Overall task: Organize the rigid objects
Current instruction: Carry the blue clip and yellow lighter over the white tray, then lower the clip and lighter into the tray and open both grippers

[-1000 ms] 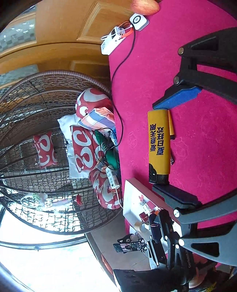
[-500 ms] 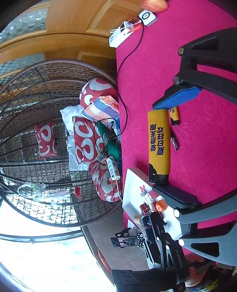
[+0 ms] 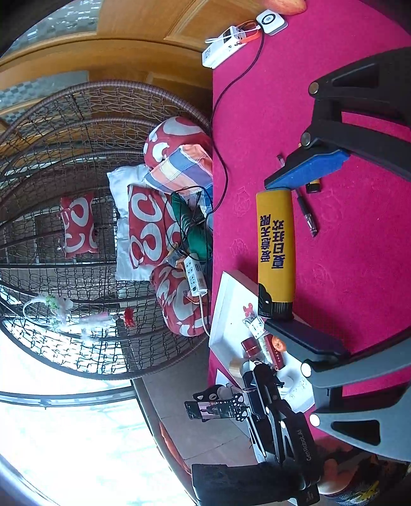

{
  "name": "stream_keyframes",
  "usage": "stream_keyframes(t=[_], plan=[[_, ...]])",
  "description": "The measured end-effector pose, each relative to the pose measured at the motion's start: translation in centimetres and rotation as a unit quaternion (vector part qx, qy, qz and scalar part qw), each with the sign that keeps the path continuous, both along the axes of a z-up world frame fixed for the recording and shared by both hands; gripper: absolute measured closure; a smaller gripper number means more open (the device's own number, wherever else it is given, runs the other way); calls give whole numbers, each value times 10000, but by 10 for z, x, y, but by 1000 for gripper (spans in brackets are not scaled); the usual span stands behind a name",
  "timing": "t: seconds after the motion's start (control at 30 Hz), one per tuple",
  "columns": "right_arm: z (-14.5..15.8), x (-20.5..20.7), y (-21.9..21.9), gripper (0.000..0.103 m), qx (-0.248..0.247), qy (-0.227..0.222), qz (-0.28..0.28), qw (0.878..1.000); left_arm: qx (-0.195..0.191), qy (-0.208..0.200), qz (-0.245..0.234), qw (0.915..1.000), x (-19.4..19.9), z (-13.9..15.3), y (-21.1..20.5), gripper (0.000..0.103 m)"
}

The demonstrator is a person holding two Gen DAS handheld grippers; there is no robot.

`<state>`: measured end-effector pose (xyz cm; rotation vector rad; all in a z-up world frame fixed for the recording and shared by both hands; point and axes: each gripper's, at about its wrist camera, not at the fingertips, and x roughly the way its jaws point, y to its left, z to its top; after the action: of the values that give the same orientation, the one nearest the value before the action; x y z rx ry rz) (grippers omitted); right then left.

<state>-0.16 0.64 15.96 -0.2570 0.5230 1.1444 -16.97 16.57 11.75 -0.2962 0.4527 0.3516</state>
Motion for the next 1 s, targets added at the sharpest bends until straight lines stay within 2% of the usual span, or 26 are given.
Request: stream_keyframes(t=[0.67, 1.0], plan=[[-4, -45, 78, 22, -272, -132, 703, 9971, -443, -158, 650, 9968, -41, -13, 52, 71], [-15, -53, 117, 22, -408, 140, 942, 9946, -491, -46, 1155, 9921, -56, -25, 79, 71]])
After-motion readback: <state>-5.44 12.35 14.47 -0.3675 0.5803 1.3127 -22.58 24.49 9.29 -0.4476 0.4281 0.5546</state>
